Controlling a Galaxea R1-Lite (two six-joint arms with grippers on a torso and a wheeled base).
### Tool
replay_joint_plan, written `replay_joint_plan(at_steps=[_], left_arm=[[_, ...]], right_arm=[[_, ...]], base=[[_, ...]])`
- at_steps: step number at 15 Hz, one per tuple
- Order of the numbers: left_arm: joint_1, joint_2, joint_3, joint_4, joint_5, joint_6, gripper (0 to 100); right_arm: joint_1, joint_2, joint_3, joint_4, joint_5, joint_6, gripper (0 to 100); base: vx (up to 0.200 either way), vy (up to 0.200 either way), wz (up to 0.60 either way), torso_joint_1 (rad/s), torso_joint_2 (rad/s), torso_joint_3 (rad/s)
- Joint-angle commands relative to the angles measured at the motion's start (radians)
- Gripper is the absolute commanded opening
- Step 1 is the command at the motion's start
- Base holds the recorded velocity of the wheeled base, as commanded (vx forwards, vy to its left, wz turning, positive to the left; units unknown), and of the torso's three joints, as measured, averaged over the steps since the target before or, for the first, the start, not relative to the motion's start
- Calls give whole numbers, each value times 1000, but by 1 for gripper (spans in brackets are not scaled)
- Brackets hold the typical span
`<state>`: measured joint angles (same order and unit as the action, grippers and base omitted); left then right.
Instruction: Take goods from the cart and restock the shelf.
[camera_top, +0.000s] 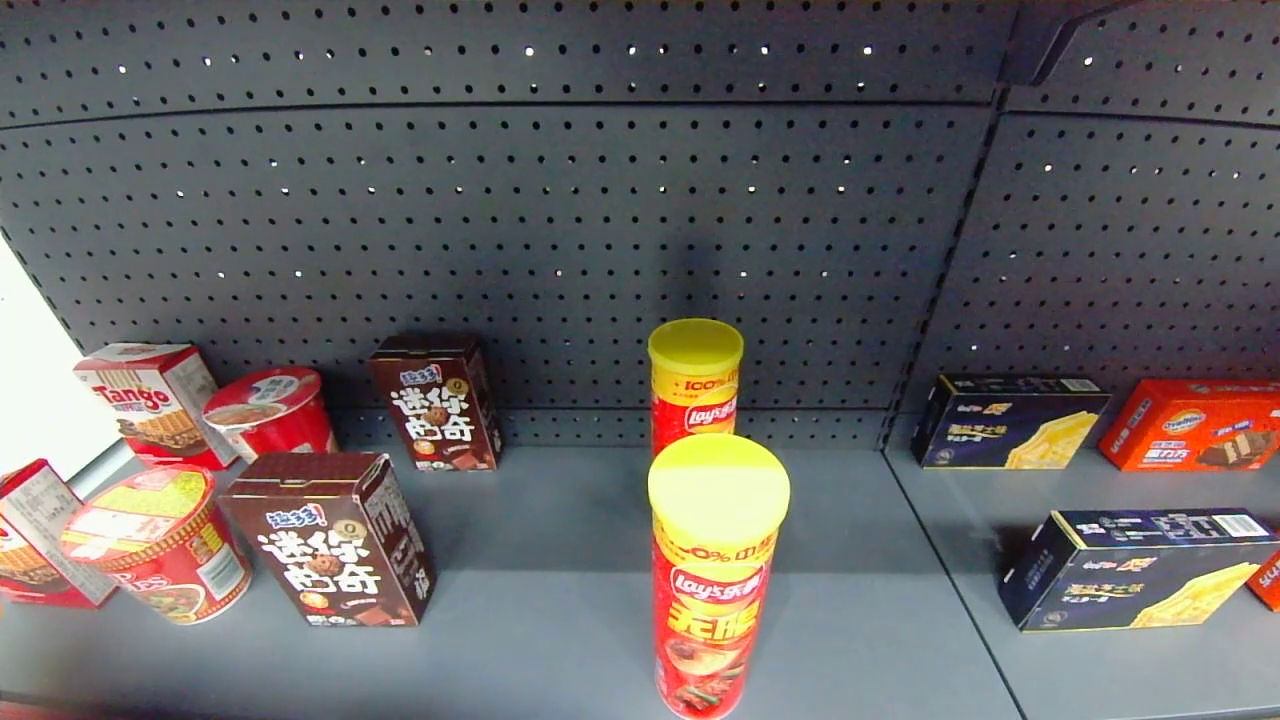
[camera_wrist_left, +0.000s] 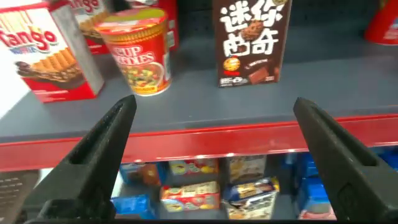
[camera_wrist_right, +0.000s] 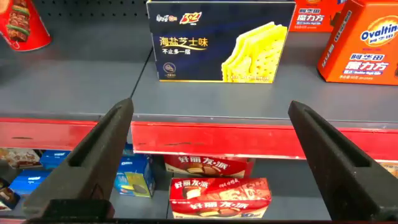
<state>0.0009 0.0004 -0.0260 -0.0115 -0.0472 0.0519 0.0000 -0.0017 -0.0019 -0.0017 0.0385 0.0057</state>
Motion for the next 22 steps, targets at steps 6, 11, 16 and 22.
replay_joint_plan(at_steps=[6,11,16,22], left_arm=[[2,0,26,7,44,29,100],[-1,1,24,13,-56,6,100],[1,1,24,13,-52,-4,100],[1,1,24,11,-51,-7,100]], right_arm=[[0,2,2,-1,0,-1,100],[0,2,2,-1,0,2,100],[-2,2,2,-1,0,2,100],[2,2,2,-3,0,2,100]], base=[[0,0,0,0,0,0],[0,0,0,0,0,0],[0,0,0,0,0,0],[0,0,0,0,0,0]])
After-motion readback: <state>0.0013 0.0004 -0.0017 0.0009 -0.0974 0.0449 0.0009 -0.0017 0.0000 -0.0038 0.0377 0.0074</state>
